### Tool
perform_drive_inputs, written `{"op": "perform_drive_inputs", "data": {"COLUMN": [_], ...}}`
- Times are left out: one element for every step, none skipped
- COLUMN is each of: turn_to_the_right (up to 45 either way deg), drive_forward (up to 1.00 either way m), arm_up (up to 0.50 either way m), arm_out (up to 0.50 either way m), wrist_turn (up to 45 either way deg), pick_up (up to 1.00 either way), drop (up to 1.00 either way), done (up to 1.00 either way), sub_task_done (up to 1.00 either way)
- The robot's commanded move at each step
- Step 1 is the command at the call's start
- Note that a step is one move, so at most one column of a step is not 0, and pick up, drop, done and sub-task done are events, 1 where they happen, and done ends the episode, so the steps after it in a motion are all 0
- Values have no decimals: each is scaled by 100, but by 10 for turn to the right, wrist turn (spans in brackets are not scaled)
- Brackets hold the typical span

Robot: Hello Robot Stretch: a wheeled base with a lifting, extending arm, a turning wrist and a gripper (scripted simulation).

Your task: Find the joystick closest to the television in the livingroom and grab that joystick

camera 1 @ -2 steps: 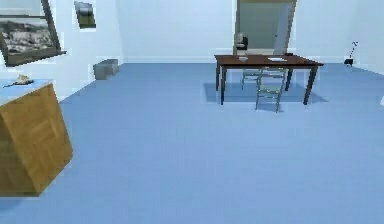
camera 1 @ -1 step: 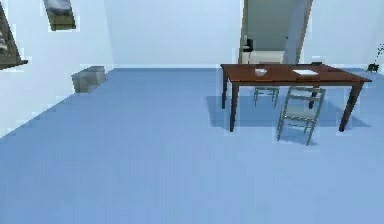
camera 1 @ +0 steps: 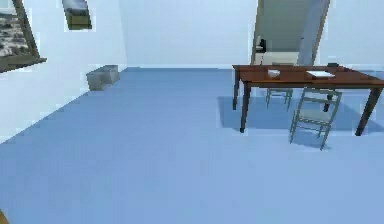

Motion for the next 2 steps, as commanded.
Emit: {"op": "perform_drive_inputs", "data": {"turn_to_the_right": [0,0], "drive_forward": [100,100], "arm_up": [0,0], "arm_out": [0,0], "wrist_turn": [0,0], "pick_up": [0,0], "drop": [0,0], "done": [0,0], "sub_task_done": [0,0]}}
